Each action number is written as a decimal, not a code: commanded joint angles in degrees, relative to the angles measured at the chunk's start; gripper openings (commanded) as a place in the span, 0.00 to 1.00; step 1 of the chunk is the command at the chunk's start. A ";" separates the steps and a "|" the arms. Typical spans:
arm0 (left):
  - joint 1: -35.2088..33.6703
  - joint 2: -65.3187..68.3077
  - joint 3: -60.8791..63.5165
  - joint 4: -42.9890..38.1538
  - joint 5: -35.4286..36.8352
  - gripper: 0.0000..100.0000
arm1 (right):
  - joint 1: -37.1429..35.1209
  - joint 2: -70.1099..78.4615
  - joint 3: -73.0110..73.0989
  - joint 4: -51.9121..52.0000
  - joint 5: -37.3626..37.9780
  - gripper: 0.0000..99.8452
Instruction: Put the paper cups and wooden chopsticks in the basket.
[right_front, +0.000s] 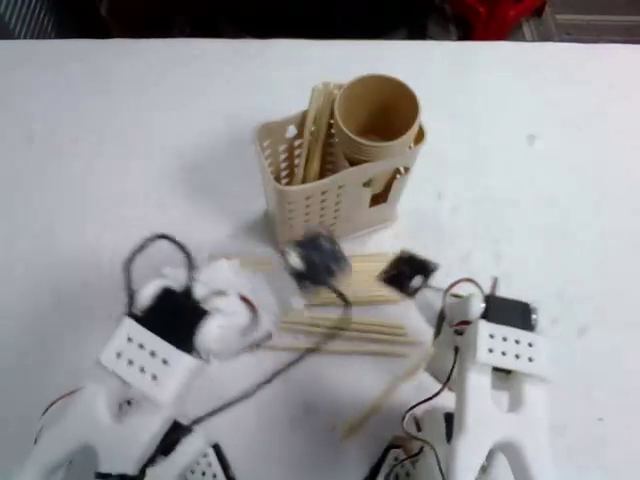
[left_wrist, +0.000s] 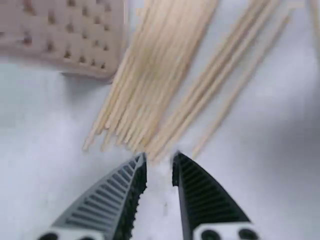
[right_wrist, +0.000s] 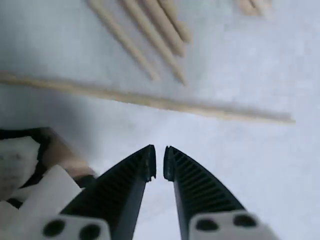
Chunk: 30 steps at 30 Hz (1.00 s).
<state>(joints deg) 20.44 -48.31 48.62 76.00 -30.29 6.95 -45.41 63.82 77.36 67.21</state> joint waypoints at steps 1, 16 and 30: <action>-13.58 -1.10 2.99 -7.03 -1.93 0.11 | -4.00 -0.40 -0.09 -2.33 8.09 0.05; -26.33 -1.19 13.36 -16.88 -3.78 0.11 | -5.23 1.01 8.09 -14.02 40.53 0.20; -26.24 -1.27 16.70 -20.48 -0.97 0.11 | -5.05 4.79 14.51 -24.84 37.80 0.02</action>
<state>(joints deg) -5.41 -48.31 65.67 56.66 -32.31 1.58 -41.63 77.89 53.10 108.00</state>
